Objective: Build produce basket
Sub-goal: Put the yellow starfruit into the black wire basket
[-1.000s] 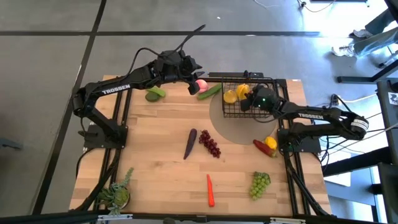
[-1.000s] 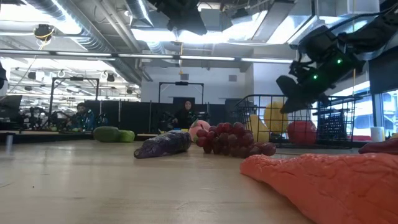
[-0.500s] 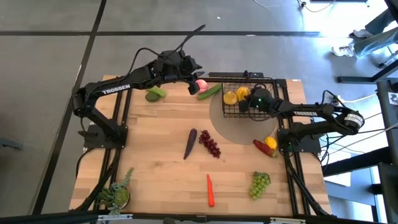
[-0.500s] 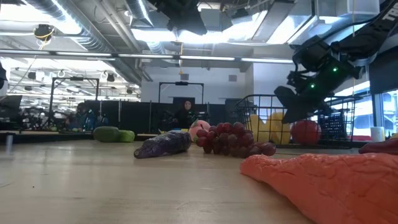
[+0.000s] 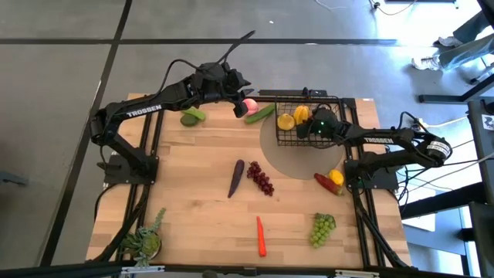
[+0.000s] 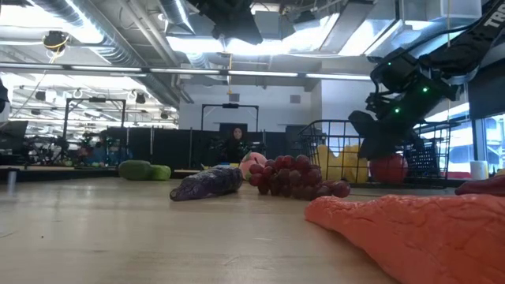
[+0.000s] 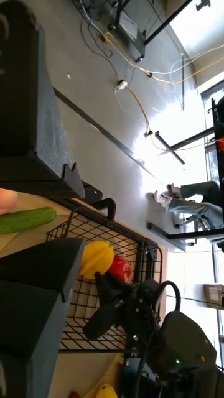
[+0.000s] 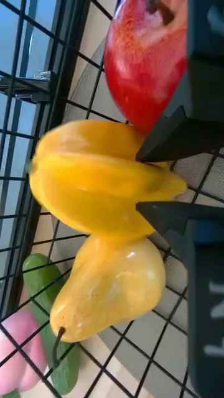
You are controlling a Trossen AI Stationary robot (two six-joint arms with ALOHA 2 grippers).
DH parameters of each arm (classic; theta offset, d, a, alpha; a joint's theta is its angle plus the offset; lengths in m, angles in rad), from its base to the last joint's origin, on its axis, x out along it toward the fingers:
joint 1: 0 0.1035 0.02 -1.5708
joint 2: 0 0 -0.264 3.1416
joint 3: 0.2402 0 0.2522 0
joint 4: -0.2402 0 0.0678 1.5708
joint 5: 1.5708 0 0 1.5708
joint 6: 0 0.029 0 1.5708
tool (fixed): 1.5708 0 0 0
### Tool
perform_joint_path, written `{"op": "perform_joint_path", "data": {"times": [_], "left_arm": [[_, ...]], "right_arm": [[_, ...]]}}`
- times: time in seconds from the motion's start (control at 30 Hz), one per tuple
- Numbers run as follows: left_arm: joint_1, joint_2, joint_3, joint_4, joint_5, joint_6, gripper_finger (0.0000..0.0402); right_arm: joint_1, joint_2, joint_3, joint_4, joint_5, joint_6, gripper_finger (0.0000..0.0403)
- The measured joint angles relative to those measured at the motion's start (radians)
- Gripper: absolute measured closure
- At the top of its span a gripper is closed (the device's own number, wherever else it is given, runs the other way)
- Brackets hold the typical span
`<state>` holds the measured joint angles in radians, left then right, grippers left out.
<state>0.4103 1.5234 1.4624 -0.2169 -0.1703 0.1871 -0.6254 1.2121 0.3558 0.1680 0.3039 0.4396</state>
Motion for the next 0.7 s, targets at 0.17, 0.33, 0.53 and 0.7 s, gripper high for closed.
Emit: {"op": "perform_joint_path", "data": {"times": [0.17, 0.33, 0.53, 0.7], "left_arm": [[0.0, 0.0, 0.0, -0.006, 0.0, 0.0, 0.0299], [0.0, 0.0, 0.0, -0.044, 0.0, -0.003, 0.0299], [0.002, 0.0, 0.0, -0.098, 0.0, -0.067, 0.0299], [0.008, 0.0, 0.0, -0.176, 0.0, -0.161, 0.0299]], "right_arm": [[0.0, 0.0, 0.041, 0.002, 0.006, -0.034, 0.0281], [0.0, 0.0, 0.081, -0.02, 0.008, -0.056, 0.0284], [0.006, -0.014, 0.151, -0.119, 0.006, -0.064, 0.0285], [0.036, -0.082, 0.26, -0.284, -0.002, -0.17, 0.0285]]}}
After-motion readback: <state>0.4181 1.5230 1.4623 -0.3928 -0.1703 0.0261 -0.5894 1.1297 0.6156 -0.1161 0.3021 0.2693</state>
